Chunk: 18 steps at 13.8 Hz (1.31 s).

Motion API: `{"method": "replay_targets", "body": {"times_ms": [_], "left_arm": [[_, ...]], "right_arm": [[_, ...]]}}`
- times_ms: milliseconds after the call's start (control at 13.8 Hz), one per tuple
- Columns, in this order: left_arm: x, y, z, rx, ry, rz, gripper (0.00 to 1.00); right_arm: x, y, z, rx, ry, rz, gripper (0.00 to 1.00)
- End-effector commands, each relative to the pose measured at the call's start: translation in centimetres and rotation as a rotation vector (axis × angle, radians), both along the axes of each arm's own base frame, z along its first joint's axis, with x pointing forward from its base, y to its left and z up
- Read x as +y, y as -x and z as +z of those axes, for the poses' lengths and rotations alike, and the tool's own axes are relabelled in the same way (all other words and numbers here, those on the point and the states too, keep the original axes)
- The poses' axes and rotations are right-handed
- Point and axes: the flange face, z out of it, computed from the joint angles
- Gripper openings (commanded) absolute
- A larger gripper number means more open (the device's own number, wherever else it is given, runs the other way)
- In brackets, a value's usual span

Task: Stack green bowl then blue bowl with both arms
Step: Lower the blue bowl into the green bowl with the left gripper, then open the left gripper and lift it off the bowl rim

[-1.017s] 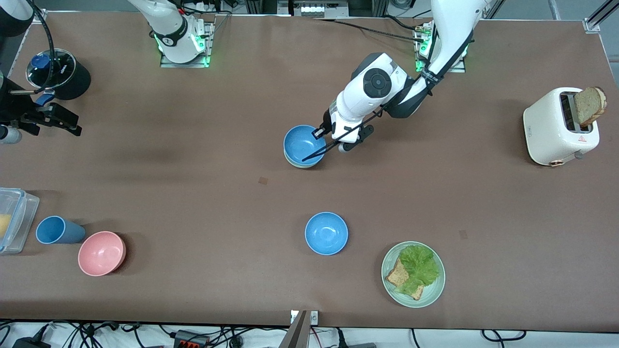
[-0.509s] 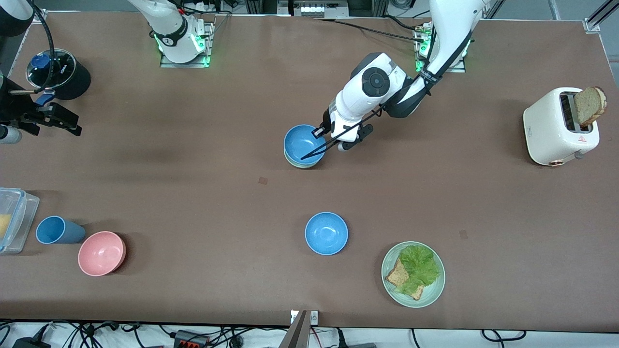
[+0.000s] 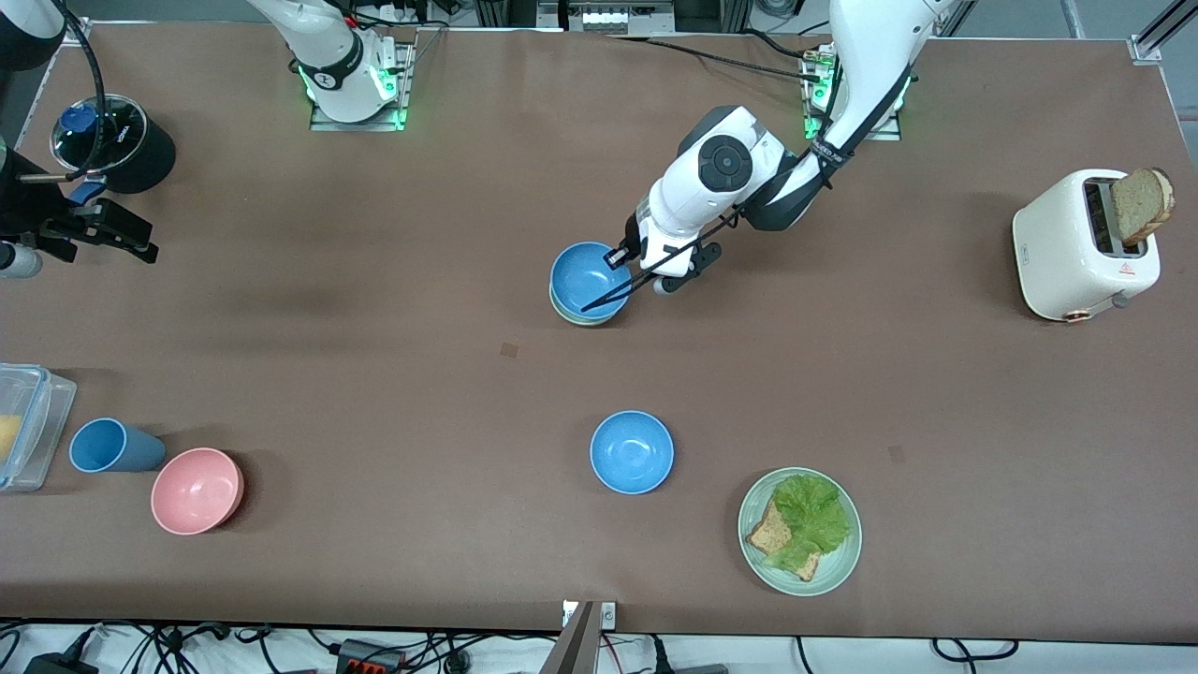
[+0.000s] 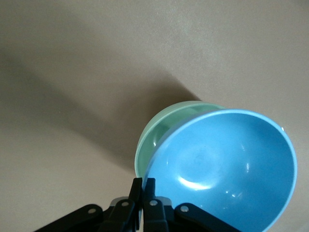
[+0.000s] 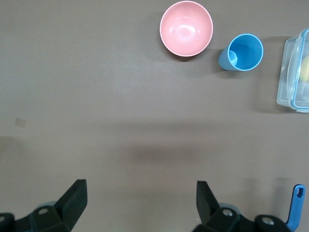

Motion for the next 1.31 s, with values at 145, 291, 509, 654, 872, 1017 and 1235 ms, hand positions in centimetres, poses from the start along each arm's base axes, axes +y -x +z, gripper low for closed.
{"method": "replay_targets", "body": {"times_ms": [145,291,509,654,872,1017,1235], "left_arm": [[-0.1,0.1,-0.3,-0.034,-0.021,-0.012,0.0],[-0.1,0.1,-0.5,-0.029,-0.022,-0.01,0.01],[-0.6,0.4,-0.6,-0.021,-0.02,0.004,0.02],[-0.3,0.0,-0.6,-0.02,-0.024,0.015,0.14],[-0.3,-0.7,-0.3,-0.022,-0.019,0.039,0.25],[-0.1,-0.9,-0.1,-0.022,-0.02,0.047,0.28],[0.0,-2.1,1.1,-0.025,-0.018,0.064,0.28]], "right_arm": [[0.0,0.2,0.7,-0.004,0.009,0.01,1.0],[-0.2,0.2,0.7,-0.003,0.011,0.007,1.0],[-0.1,0.2,0.7,-0.004,0.011,0.009,1.0],[-0.2,0.1,0.6,-0.003,0.009,0.007,1.0],[-0.1,0.1,0.6,-0.003,0.011,0.009,1.0],[-0.1,0.1,0.6,-0.003,0.011,0.008,1.0],[-0.2,0.1,0.6,-0.004,0.009,0.006,1.0]]}}
